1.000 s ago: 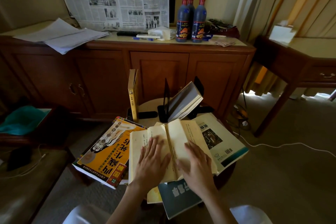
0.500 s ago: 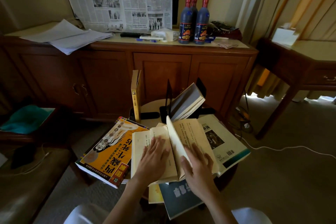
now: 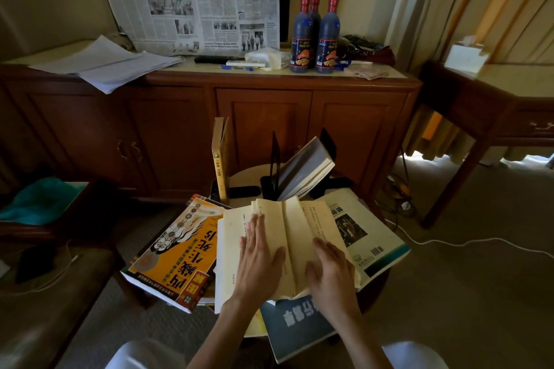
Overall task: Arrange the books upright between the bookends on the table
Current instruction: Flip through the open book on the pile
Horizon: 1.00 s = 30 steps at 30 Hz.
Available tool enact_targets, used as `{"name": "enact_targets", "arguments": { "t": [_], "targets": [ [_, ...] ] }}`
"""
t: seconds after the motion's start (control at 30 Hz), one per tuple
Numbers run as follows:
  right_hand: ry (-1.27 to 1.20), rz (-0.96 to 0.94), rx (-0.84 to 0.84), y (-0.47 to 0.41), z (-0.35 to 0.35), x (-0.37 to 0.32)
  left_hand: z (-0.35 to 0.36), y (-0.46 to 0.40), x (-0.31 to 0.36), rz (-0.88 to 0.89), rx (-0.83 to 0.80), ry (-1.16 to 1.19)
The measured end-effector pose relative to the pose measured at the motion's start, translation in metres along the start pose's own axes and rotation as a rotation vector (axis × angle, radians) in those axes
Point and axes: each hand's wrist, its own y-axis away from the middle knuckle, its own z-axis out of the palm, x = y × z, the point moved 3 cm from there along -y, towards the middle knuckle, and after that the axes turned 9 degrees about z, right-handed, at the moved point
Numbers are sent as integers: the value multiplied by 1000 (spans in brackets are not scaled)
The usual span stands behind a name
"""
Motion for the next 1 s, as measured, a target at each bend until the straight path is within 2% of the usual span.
{"name": "enact_targets", "arguments": {
  "t": [0.1,0.23,0.37,0.53,0.67,0.83,0.93,1.0],
  "targets": [
    [-90,-16,-57,-1,-15,-16,-3,-2,15,18,9,76],
    [-205,5,-115,0,-11,-14,-16,-9,39,-4,-2,330],
    [-170,13,-126,2,-4,-2,-12,-15,32,105,-54,127],
    [68,-88,-158,8,-7,-8,-1,-10,25,110,-78,3],
    [160,-145,-187,8,-7,-16,-6,-11,27,64,-27,84],
    [43,-168,-370,10,-3,-27,-12,-11,14,-29,-5,196],
    [65,-159,-358,10,-2,-25,-18,-7,13,-100,40,265],
    [66,-150,-328,9,-5,-25,-18,-4,15,-48,55,288]
  ]
}}
